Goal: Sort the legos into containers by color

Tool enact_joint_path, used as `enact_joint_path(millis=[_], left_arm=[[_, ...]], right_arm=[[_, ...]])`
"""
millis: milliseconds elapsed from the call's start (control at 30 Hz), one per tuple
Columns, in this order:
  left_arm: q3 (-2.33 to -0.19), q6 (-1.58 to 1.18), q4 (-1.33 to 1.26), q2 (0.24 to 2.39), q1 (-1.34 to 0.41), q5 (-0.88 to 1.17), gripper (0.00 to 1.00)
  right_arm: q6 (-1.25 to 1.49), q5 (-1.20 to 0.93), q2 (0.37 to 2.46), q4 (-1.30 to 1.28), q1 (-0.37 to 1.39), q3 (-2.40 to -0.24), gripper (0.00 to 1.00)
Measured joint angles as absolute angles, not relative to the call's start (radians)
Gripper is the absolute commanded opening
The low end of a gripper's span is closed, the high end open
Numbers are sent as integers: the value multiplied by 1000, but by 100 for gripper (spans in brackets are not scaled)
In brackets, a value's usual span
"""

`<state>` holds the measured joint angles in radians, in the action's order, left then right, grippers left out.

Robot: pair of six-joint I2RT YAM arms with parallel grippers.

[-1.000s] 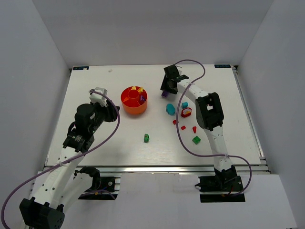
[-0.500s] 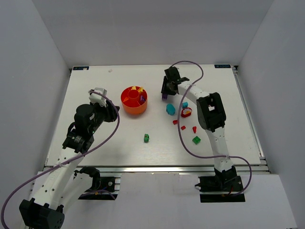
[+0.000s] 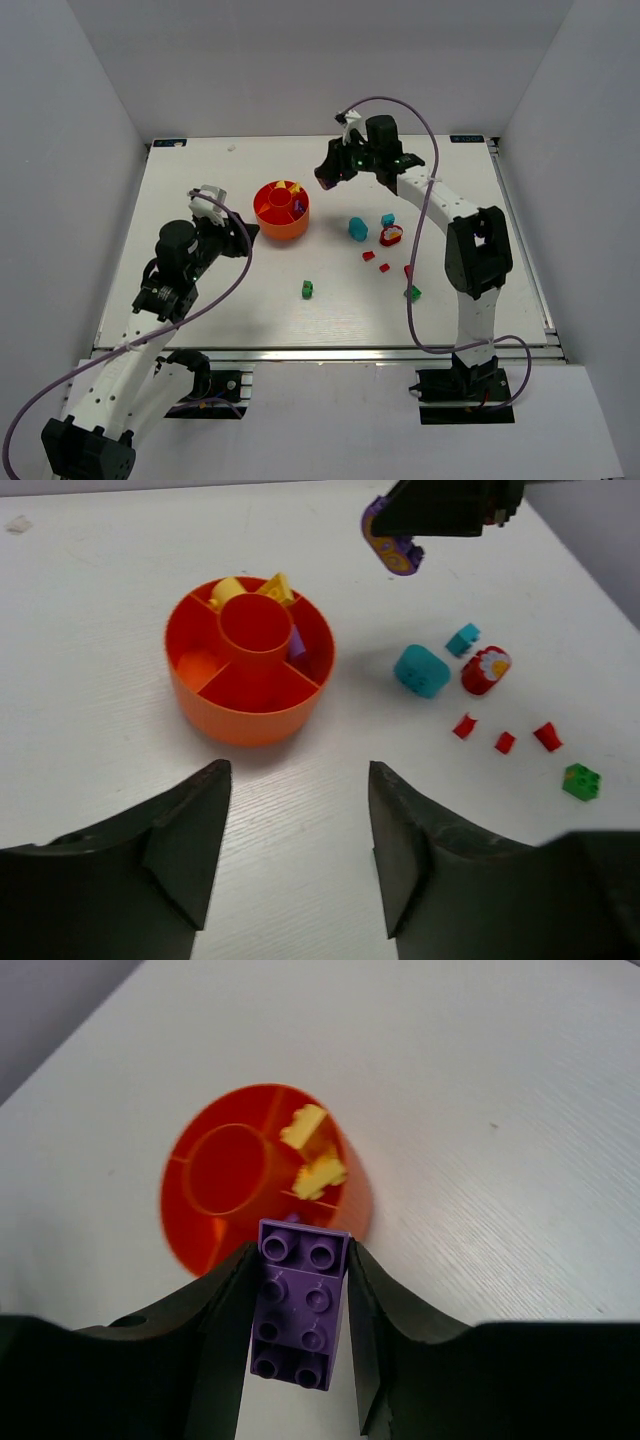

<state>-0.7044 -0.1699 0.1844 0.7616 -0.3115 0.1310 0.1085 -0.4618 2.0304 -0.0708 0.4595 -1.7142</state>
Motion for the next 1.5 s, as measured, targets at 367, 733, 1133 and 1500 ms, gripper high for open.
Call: enact_joint_path(millis=[367,733,1133,1500], left_arm=[[-673,-439,-9,860,-311,385,78],[-727,-725,-128,1047,-314,525,80],[-727,-871,-258,1086,-324,687,79],[-700,-888,-265,1145,-324,726,71]], right_arm=[[-268,-1170,1918,-178,446,-1631,0],[-864,-1156,1653,-560,514,-1552,0],[-841,-950,1640,-520,600,-1488,0],[-815,-880,1641,-501,657,-1491,0]])
